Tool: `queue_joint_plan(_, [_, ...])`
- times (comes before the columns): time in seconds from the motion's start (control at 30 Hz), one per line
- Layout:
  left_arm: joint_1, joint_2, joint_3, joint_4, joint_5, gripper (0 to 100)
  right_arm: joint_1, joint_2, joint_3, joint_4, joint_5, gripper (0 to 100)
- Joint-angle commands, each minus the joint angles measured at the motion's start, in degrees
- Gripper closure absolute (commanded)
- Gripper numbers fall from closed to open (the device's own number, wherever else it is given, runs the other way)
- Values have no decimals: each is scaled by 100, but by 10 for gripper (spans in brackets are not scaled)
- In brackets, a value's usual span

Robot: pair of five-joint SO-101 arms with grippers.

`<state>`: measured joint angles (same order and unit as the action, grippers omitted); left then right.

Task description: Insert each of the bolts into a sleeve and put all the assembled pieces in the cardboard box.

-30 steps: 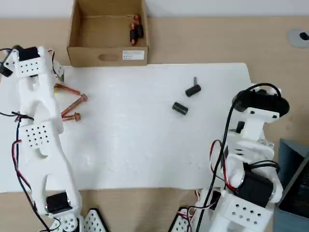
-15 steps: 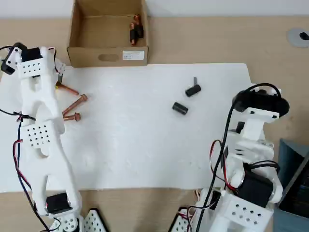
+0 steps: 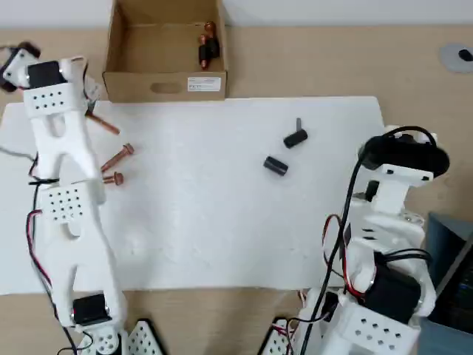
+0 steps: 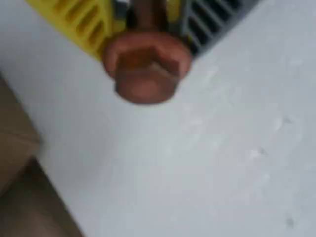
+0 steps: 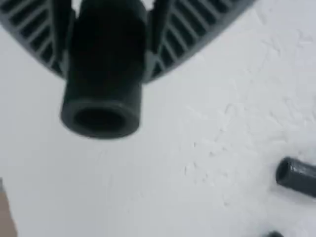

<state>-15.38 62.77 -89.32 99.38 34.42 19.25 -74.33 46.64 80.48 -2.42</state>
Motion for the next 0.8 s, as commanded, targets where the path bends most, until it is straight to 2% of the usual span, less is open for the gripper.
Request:
queue_joint_plan(0.0, [185,-708,-651,114,-229,1000,31,-75,-409,9,-26,989])
queue_joint_plan(0.37, [809,-2818,-527,114,-1073,1000,22,-75,-1015,35,114,989])
queue_joint_plan(0.6, [1319,-3943,-527,114,-1530,1000,22,-75,-1552,659,352,989])
queue_joint_plan(0.77, [1732,-4743,-527,114,-1785,1000,22,-75,-1666,738,396,989])
